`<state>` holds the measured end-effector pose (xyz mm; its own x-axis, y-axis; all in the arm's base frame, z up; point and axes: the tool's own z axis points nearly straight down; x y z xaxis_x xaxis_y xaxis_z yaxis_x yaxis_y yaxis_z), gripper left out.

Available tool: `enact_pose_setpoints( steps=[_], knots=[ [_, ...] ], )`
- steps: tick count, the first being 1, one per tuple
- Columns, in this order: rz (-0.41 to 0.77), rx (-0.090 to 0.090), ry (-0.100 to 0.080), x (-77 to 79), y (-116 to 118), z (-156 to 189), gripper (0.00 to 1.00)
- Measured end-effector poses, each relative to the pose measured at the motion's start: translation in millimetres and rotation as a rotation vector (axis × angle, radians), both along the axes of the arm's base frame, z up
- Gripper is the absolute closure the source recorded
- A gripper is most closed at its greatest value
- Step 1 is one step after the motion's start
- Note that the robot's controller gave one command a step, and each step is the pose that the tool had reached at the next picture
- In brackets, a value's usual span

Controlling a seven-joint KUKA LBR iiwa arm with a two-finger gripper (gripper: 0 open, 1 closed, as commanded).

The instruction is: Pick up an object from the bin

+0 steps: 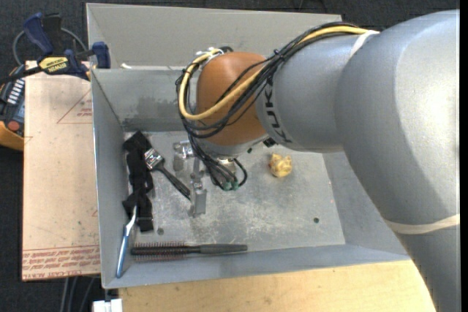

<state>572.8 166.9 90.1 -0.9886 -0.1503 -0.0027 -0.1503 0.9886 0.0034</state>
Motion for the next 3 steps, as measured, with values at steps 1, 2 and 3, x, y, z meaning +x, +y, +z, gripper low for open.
enact_pose_setpoints(
  steps=[1, 2, 3],
  knots=[
    [0.055, 0.004, -0.005, 39.9, 59.8, -6.2, 0.00],
    [0.096, 0.002, -0.005, 49.0, 50.1, -19.5, 0.00],
    [0.255, 0.006, -0.010, 43.2, 81.4, -19.1, 1.00]
  ],
)
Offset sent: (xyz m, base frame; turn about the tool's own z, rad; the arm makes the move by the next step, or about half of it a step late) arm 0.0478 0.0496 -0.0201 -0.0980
